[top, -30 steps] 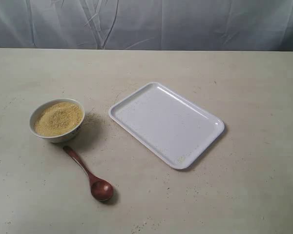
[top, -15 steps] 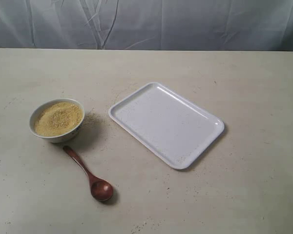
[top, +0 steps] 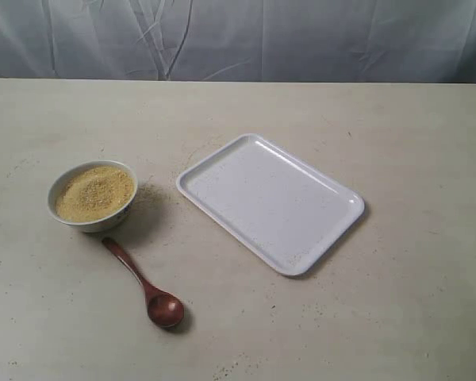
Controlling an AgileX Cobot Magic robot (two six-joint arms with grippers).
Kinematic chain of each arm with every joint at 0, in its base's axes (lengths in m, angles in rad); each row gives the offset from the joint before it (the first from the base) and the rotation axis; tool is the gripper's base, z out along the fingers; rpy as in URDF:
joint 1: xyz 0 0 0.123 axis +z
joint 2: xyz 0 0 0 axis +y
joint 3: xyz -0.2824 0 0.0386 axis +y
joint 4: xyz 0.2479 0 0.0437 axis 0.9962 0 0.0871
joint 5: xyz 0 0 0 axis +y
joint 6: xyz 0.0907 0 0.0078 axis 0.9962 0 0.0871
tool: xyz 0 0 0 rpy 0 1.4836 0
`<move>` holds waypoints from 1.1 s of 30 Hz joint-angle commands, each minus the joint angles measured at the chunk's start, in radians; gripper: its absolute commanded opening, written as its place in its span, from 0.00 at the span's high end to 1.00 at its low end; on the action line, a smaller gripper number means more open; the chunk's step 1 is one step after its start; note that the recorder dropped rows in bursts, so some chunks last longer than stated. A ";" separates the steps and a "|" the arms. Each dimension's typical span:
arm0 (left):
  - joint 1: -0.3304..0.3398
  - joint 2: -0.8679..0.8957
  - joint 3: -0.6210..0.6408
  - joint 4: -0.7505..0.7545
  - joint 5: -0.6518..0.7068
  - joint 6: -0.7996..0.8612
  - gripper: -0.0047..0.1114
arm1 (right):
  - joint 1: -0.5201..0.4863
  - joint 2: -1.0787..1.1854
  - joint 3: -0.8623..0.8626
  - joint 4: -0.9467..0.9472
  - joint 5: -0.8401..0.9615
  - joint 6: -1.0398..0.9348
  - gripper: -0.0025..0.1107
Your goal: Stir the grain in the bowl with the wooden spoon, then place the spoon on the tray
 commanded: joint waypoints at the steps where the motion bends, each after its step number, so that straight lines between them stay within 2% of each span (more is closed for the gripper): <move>1: -0.005 -0.003 0.002 -0.024 -0.184 -0.024 0.96 | -0.001 -0.006 0.003 -0.001 -0.008 -0.002 0.98; 4: -0.005 -0.003 -0.039 0.006 -0.099 -0.108 0.96 | -0.001 -0.006 0.003 -0.001 -0.008 -0.002 0.98; 7: -0.005 -0.003 -0.095 0.086 0.074 -0.124 0.96 | 0.002 -0.006 0.003 -0.001 -0.008 -0.002 0.98; 11: -0.005 0.053 -0.257 0.159 0.511 -0.124 0.96 | 0.021 -0.006 0.003 -0.001 -0.008 -0.002 0.98; 17: -0.005 0.352 -0.492 0.123 0.949 -0.105 0.96 | 0.027 -0.006 0.003 -0.001 -0.008 -0.002 0.98; 20: -0.005 0.514 -0.597 0.016 1.157 0.122 0.96 | 0.027 -0.006 0.003 -0.001 -0.008 -0.002 0.98; 24: -0.007 0.696 -0.704 -0.272 1.335 0.494 0.96 | 0.027 -0.006 0.003 -0.001 -0.008 -0.002 0.98; 27: -0.021 0.807 -0.754 -0.464 1.493 0.858 0.96 | 0.027 -0.006 0.003 -0.001 -0.008 -0.002 0.98; 29: -0.072 0.875 -0.766 -0.525 1.579 0.992 0.96 | 0.027 -0.006 0.003 -0.001 -0.008 -0.002 0.98; 31: -0.143 0.945 -0.768 -0.517 1.601 1.008 0.96 | 0.027 -0.006 0.003 -0.001 -0.008 -0.002 0.98; 33: -0.225 1.009 -0.768 -0.447 1.592 1.011 0.96 | 0.027 -0.006 0.003 -0.001 -0.008 -0.002 0.98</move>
